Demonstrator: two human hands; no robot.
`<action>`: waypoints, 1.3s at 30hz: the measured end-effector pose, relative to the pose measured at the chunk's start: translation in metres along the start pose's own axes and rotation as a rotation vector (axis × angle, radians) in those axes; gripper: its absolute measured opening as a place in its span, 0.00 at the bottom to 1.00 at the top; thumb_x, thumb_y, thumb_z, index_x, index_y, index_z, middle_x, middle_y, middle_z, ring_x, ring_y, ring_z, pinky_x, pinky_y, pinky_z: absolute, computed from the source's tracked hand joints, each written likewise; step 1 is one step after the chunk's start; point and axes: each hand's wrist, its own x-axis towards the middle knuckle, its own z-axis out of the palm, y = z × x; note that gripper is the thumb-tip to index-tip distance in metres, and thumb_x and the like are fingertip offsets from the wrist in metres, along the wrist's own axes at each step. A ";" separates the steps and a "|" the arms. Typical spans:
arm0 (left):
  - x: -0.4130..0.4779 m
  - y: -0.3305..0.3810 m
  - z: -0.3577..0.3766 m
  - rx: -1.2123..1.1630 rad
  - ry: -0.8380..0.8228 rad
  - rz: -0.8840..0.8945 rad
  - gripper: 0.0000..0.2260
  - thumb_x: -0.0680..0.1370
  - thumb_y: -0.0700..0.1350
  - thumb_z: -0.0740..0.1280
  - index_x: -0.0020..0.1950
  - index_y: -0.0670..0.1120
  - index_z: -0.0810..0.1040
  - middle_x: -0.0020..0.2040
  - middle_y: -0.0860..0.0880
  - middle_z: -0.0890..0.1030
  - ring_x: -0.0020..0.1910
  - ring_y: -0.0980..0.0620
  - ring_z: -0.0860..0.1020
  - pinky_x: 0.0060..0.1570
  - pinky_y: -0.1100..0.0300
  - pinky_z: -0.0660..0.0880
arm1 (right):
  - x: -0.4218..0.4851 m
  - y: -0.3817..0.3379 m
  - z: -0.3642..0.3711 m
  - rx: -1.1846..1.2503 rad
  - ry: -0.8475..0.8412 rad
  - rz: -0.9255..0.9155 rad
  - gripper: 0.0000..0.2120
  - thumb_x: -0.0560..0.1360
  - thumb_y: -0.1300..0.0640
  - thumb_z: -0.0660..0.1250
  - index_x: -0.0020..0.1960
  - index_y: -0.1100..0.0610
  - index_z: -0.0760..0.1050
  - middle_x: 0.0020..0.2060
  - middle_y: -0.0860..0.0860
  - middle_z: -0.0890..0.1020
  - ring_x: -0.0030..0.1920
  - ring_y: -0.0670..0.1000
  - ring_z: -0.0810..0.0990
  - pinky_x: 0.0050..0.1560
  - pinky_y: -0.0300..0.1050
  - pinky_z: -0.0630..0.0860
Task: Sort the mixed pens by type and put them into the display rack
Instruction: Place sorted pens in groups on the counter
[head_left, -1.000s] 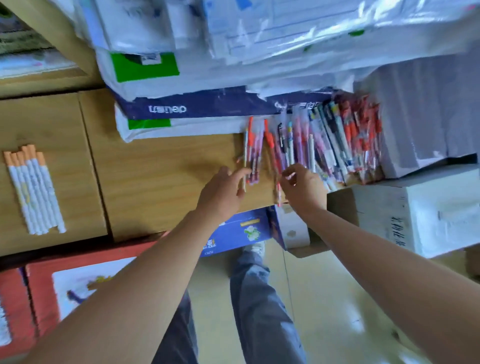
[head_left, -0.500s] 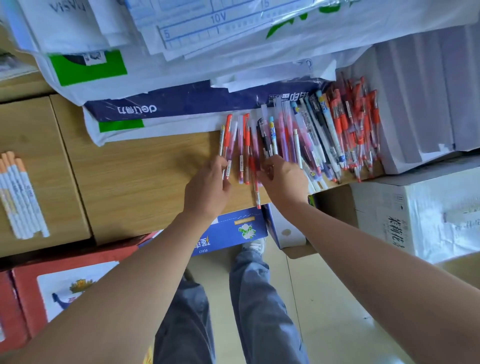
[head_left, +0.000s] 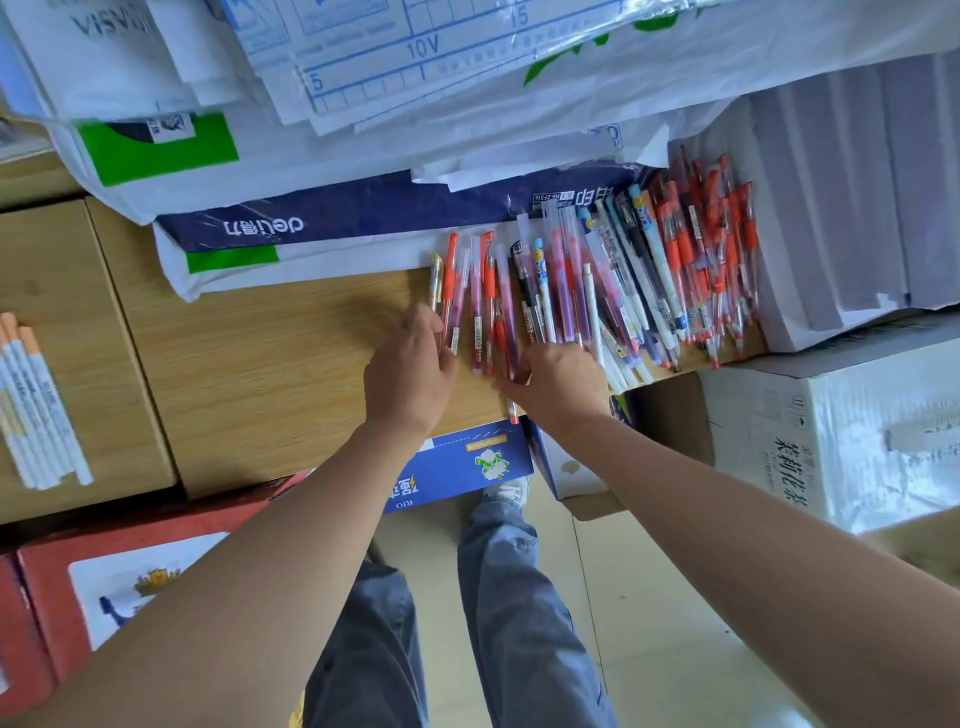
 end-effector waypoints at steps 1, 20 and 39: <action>0.001 -0.002 0.001 -0.001 -0.002 0.002 0.08 0.78 0.41 0.64 0.56 0.44 0.70 0.47 0.46 0.79 0.39 0.48 0.77 0.33 0.59 0.66 | 0.001 -0.002 0.001 -0.033 -0.003 0.015 0.25 0.71 0.34 0.66 0.45 0.57 0.77 0.38 0.53 0.80 0.39 0.53 0.79 0.38 0.44 0.77; 0.010 0.001 0.003 0.032 0.058 -0.103 0.08 0.78 0.49 0.67 0.54 0.47 0.77 0.45 0.50 0.81 0.37 0.51 0.77 0.27 0.63 0.62 | 0.001 0.018 -0.006 0.411 0.076 -0.034 0.06 0.70 0.55 0.71 0.36 0.52 0.76 0.26 0.44 0.76 0.27 0.40 0.74 0.32 0.38 0.74; 0.014 0.002 0.000 0.074 0.005 -0.144 0.10 0.78 0.53 0.66 0.51 0.47 0.81 0.44 0.50 0.83 0.42 0.48 0.80 0.34 0.60 0.67 | 0.016 0.002 -0.006 0.146 0.178 -0.063 0.11 0.76 0.50 0.67 0.50 0.57 0.78 0.37 0.52 0.82 0.38 0.54 0.80 0.35 0.44 0.75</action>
